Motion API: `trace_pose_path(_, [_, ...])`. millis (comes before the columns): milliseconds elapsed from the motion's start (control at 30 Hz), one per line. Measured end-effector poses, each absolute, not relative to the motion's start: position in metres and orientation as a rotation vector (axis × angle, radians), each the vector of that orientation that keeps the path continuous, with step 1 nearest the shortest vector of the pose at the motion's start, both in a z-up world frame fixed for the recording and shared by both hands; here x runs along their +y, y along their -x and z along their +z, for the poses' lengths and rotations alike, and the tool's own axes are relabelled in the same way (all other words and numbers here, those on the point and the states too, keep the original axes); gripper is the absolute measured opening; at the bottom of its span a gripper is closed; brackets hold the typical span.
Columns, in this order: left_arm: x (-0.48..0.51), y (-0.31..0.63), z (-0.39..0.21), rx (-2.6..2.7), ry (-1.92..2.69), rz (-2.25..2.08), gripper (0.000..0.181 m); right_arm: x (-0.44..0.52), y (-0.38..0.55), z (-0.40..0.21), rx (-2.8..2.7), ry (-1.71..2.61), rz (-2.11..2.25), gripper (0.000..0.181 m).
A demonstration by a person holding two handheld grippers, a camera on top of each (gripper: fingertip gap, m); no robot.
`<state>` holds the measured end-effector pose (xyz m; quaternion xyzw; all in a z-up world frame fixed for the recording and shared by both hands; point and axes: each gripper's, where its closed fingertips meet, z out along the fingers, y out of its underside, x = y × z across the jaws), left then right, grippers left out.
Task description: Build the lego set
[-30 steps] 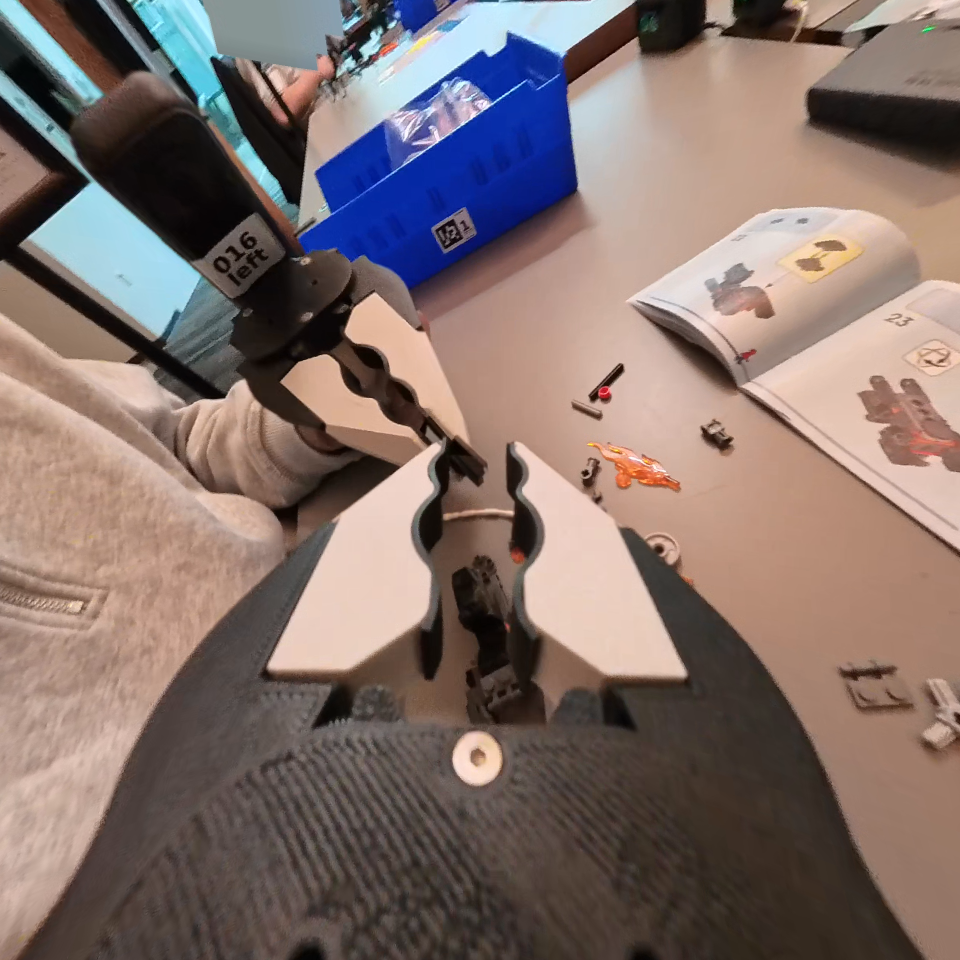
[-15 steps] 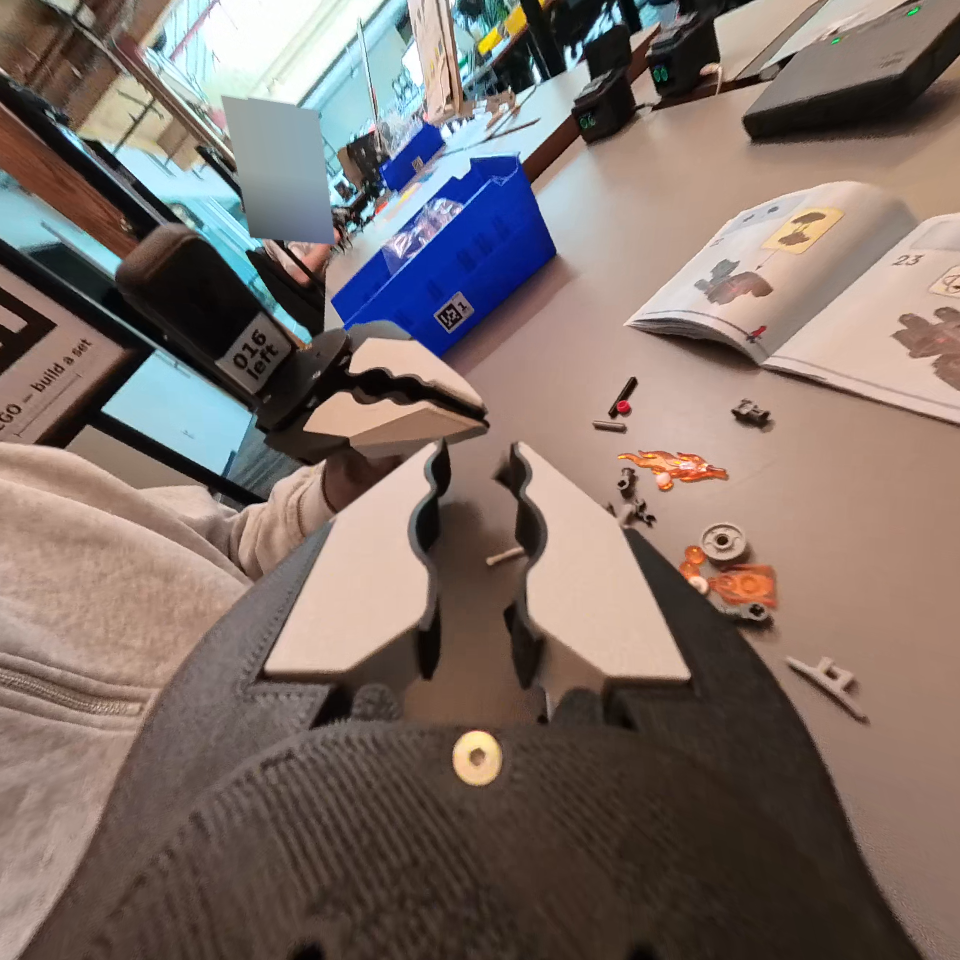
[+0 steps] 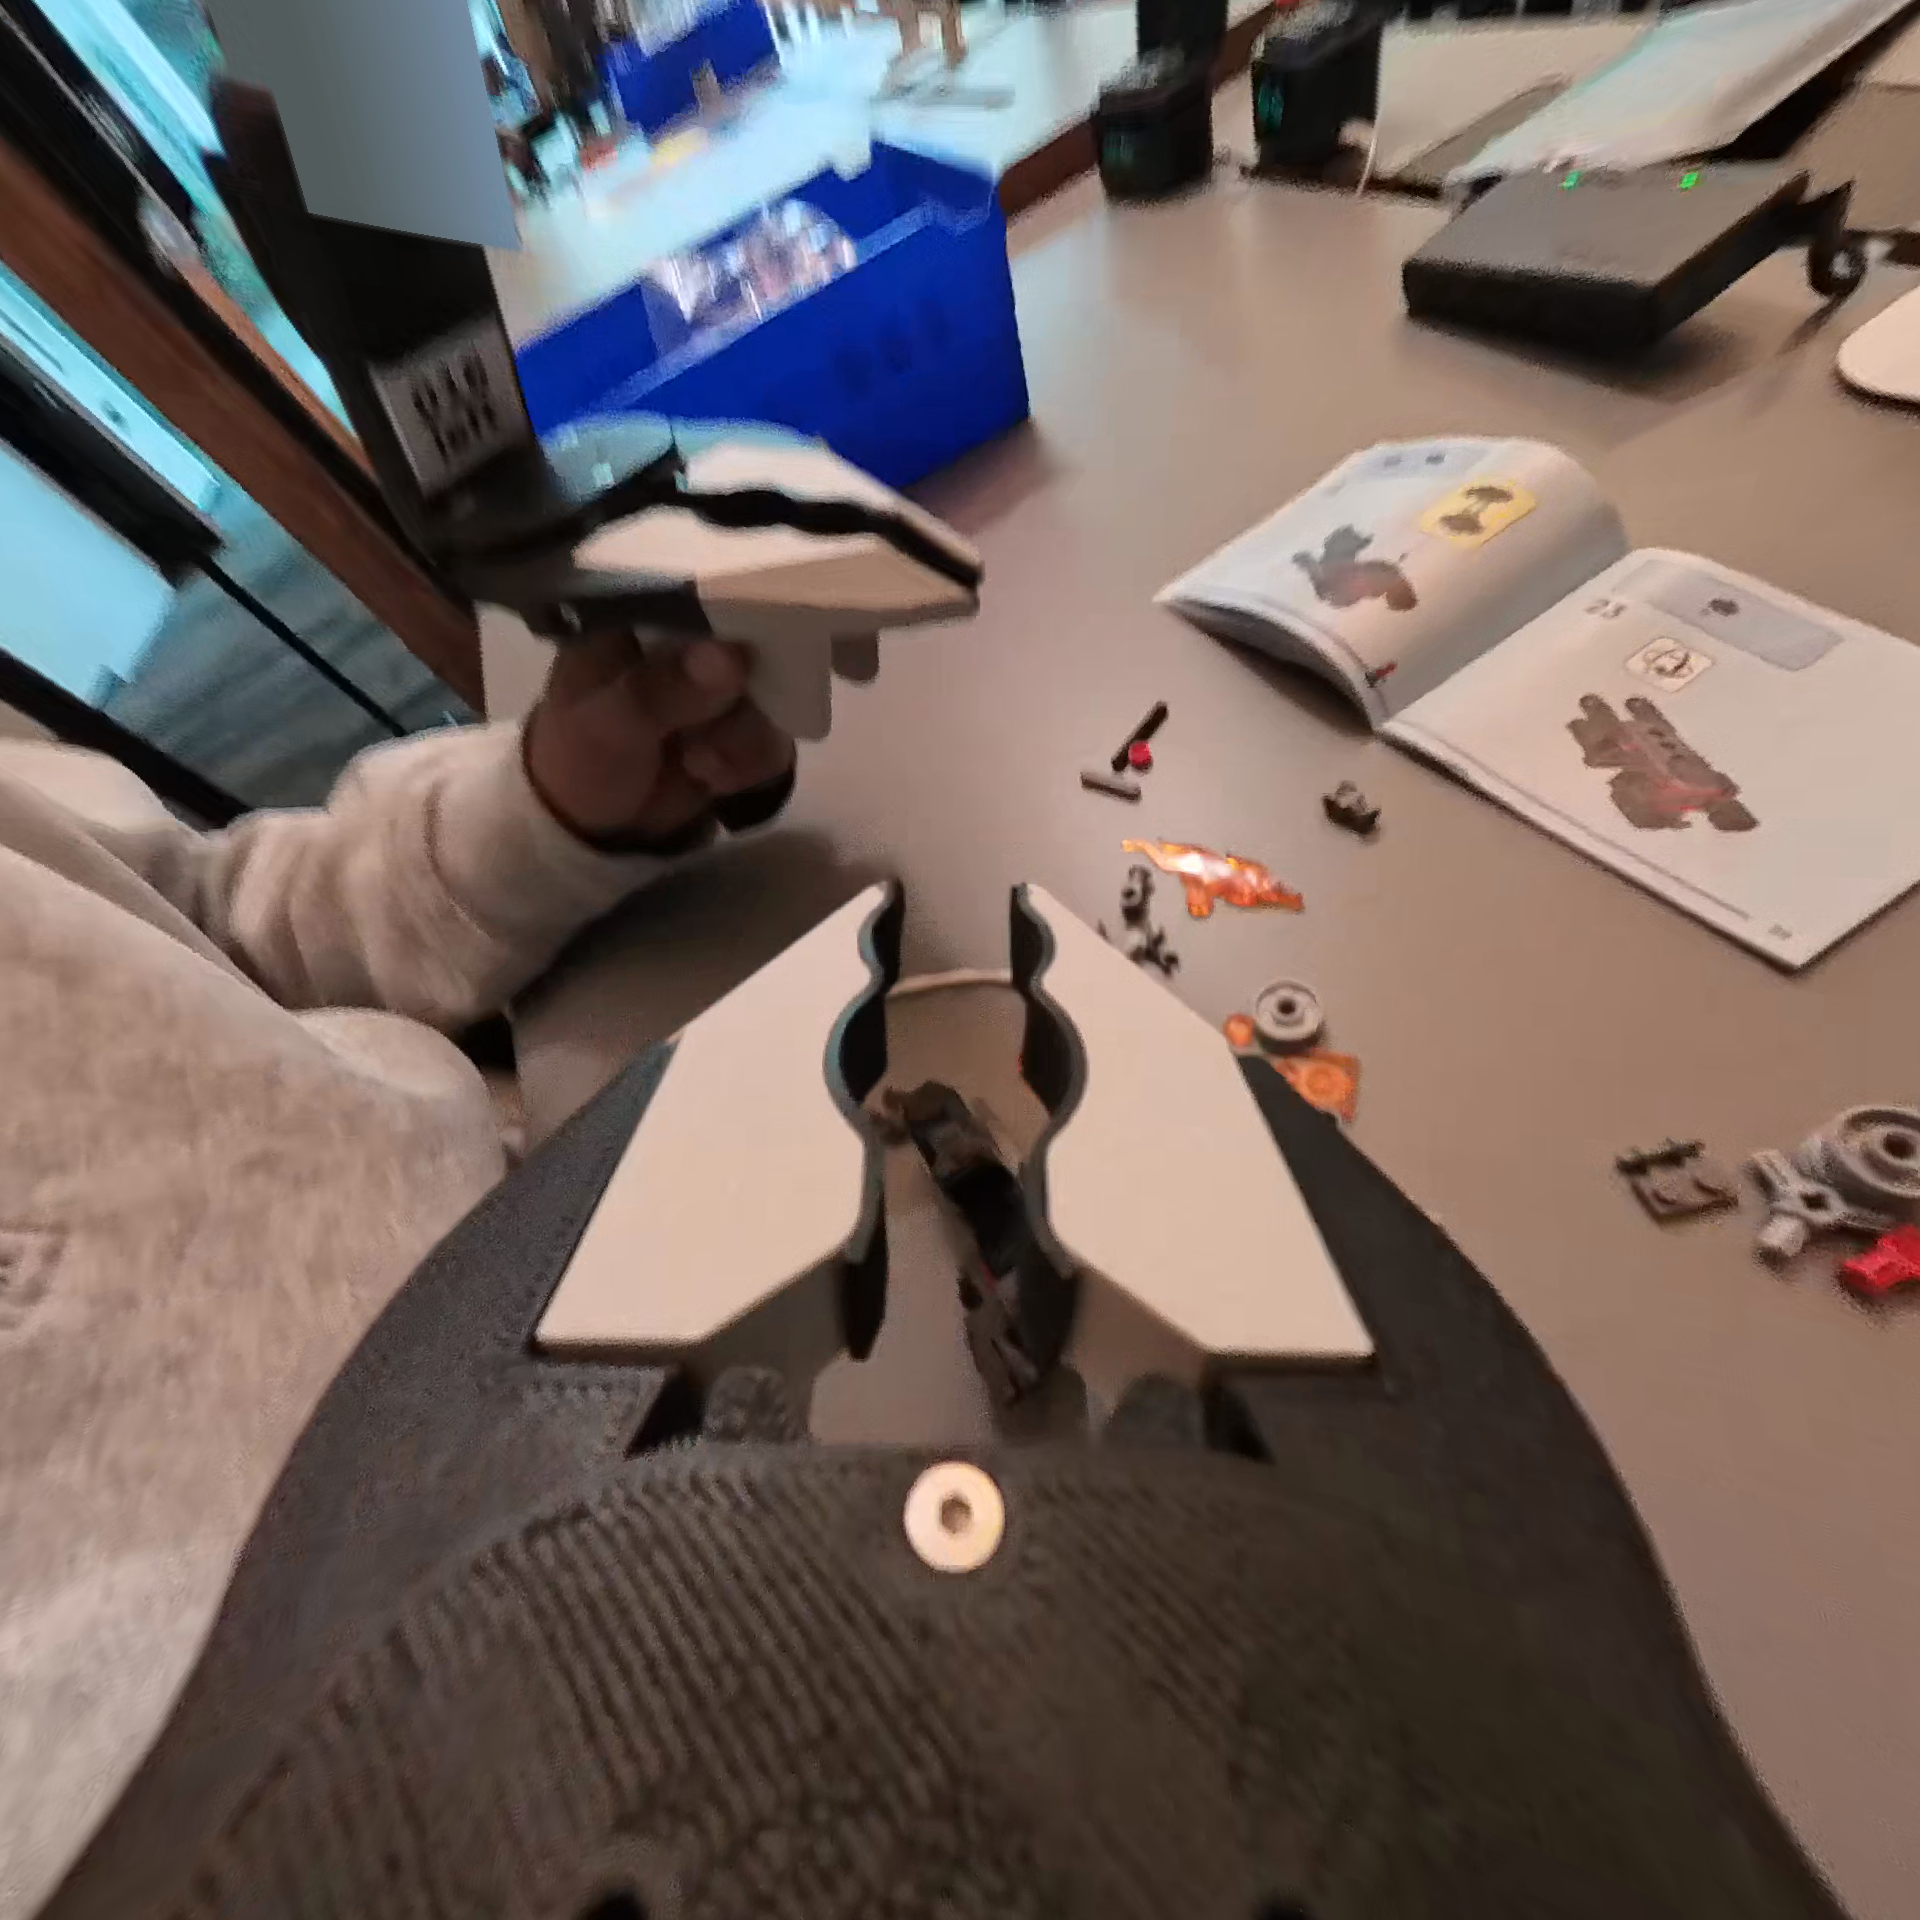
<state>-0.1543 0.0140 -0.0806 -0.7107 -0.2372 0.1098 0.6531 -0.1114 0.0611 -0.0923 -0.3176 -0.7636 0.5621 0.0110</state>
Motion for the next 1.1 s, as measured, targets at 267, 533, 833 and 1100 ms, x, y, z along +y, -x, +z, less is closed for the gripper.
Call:
trace_pose_path(267, [0.014,0.157,-0.091,-0.553,1.660,0.249,0.000,0.055,0.105,-0.153,-2.700,1.010,1.234,0.032])
trace_pose_path(533, [0.016,0.154,-0.094,-0.548,1.677,0.232,0.000,0.034,0.118,-0.179,-2.861,0.896,0.995,0.028])
trace_pose_path(833, [0.012,0.155,-0.094,-0.567,1.664,0.230,0.000,0.026,0.123,-0.187,-2.933,0.946,0.910,0.016])
trace_pose_path(1100, [0.013,0.156,-0.095,-0.573,1.666,0.231,0.000,0.020,0.127,-0.186,-2.915,0.916,0.905,0.024])
